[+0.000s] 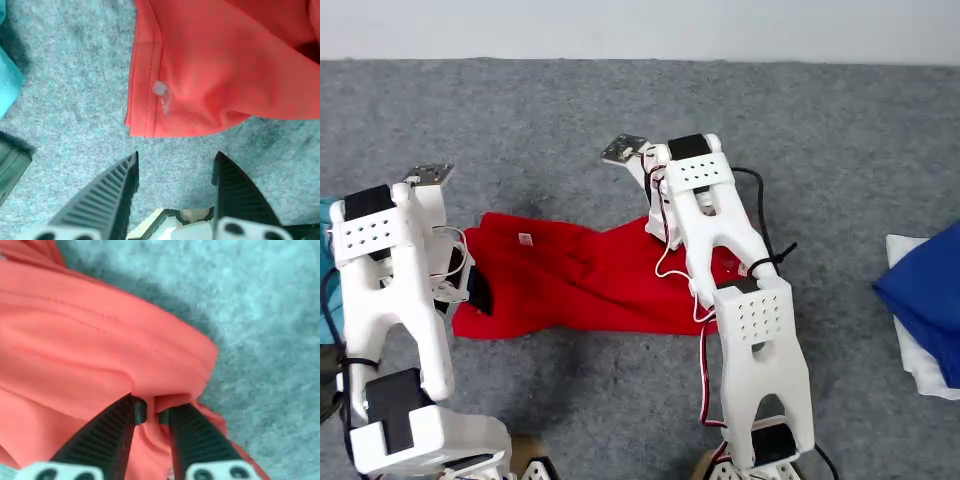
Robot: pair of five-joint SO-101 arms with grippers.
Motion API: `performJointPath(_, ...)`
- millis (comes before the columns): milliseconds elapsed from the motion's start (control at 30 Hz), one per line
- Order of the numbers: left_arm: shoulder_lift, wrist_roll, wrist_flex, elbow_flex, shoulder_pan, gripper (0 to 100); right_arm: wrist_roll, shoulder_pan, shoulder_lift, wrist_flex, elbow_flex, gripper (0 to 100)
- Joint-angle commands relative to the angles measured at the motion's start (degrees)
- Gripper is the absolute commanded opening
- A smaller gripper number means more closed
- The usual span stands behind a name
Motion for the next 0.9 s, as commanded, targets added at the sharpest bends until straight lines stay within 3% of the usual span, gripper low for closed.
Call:
performJointPath(0, -2.11, -0.62, 1.49, 0.13, -0.26, 23, 0.18, 0.48, -0.57, -0.4, -2.9, 6.7)
performJointPath(233, -2.11, -0.62, 1.49, 0.22, -0.26, 23, 0.62, 5.23, 0.04, 3.74, -10.29, 25.8)
performJointPath(467, -2.02, -0.62, 1.32, 1.63, 0.09, 23, 0.26, 5.49, -0.4, 7.69, -15.65, 26.3)
performJointPath(867, -2.55, -0.7, 1.32, 4.62, -0.26, 23, 0.26, -2.15, 4.18, 9.19, -21.98, 26.3)
